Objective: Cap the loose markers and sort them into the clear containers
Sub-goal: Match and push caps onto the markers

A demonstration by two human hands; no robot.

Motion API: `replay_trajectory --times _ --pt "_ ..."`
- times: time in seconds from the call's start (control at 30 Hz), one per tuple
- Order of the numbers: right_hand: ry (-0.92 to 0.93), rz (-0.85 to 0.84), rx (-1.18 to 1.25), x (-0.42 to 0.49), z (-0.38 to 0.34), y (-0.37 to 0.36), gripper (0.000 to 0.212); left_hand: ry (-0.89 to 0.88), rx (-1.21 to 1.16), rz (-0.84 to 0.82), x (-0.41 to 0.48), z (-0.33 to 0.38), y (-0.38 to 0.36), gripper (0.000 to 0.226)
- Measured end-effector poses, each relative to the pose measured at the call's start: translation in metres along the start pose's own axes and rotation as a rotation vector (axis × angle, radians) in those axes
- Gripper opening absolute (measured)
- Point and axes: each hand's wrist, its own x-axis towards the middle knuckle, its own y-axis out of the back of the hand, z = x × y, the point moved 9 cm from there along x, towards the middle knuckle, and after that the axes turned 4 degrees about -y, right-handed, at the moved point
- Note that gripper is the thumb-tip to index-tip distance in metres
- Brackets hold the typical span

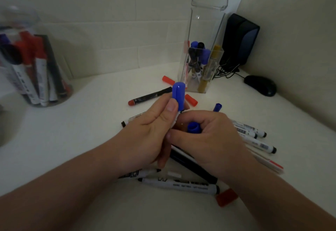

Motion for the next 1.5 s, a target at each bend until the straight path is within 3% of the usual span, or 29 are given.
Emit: replay_trajectory --times 0.1,0.3,0.5,0.6,0.73,0.9,1.0,1.1,1.2,1.37,1.5 --pt "-0.023 0.007 0.107 0.000 0.001 -0.002 0.008 0.005 0.006 0.040 -0.001 0.000 0.002 0.038" --pt "-0.121 0.008 0.094 -0.002 0.012 -0.008 0.009 -0.100 -0.175 0.304 0.010 0.002 0.034 0.023" --pt "-0.135 0.016 0.118 0.006 0.022 -0.009 0.009 0.014 -0.149 0.275 0.015 -0.027 0.027 0.028" --pt "-0.070 0.063 0.164 0.009 0.021 0.001 0.009 -0.059 -0.150 0.295 0.013 -0.022 0.036 0.025" --pt "-0.057 0.104 0.242 0.009 0.025 0.013 0.009 -0.119 -0.005 0.073 0.008 -0.015 0.015 0.024" --pt "-0.236 0.029 0.570 0.019 0.041 0.020 0.048 -0.109 0.084 0.091 0.013 -0.021 0.016 0.025" --pt "-0.213 0.091 0.275 0.015 0.036 0.046 0.036 -0.158 0.168 0.151 0.010 -0.014 0.024 0.022" --pt "-0.121 0.002 -0.014 0.010 0.027 0.053 0.027 -0.293 0.290 0.233 0.003 0.004 0.030 0.022" --pt "-0.054 -0.062 0.011 0.009 0.024 0.053 0.022 -0.401 0.438 0.234 0.001 0.014 0.031 0.022" --pt "-0.049 -0.137 0.384 0.011 0.029 0.043 0.022 -0.476 0.565 0.213 -0.001 0.023 0.030 0.027" --pt "0.003 -0.150 0.192 0.007 0.023 0.039 0.008 -0.509 0.610 0.148 -0.002 0.029 0.022 0.025"
